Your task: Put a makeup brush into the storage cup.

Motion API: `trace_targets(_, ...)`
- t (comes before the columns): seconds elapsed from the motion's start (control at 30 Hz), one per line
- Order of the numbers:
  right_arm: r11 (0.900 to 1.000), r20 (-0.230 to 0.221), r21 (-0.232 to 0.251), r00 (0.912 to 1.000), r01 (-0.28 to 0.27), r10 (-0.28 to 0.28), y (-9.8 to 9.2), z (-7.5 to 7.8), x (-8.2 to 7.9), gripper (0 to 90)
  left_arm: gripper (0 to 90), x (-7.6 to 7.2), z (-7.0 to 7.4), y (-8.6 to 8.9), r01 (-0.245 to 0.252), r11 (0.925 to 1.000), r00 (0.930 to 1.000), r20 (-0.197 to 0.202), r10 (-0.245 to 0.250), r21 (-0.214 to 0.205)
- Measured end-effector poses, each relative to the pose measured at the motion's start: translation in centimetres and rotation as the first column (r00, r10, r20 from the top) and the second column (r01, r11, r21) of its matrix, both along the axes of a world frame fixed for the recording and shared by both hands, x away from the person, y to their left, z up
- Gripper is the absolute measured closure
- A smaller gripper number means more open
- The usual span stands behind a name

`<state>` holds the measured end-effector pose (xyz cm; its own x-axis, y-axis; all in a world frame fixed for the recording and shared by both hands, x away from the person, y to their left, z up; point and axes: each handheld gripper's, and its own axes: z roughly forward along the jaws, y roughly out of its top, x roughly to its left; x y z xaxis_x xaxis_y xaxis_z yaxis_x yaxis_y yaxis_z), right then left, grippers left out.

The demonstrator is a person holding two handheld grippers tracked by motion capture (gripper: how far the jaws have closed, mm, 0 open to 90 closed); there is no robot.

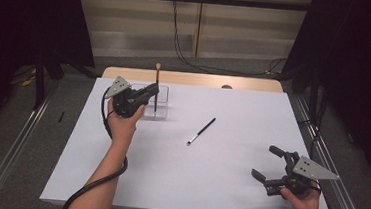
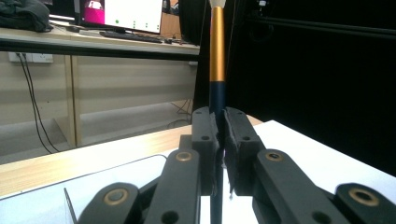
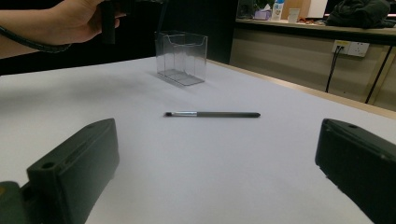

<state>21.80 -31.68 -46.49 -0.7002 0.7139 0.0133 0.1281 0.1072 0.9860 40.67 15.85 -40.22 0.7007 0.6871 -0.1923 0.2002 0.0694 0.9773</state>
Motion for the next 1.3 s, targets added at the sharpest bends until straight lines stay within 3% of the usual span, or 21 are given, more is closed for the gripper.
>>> trace_targets(0.97,1.0,0.0,-0.003,1.0,-0.006,0.006,0.1,-0.1,0.1,0.0,83.4,1.6,0.2,-1.1,-0.031,0.999,0.9995,0.001,0.031,-0.033)
trace_targets(1.2,1.0,0.0,-0.002,1.0,-0.006,0.006,0.1,-0.1,0.1,0.0,83.3,2.0,0.4,-1.1,-0.028,0.9995,0.9995,0.012,0.028,-0.014)
trace_targets(1.3,1.0,0.001,-0.002,1.0,-0.007,0.007,0.1,-0.1,0.1,0.0,83.3,2.2,0.4,-1.2,-0.034,0.9989,0.9993,0.014,0.034,-0.033)
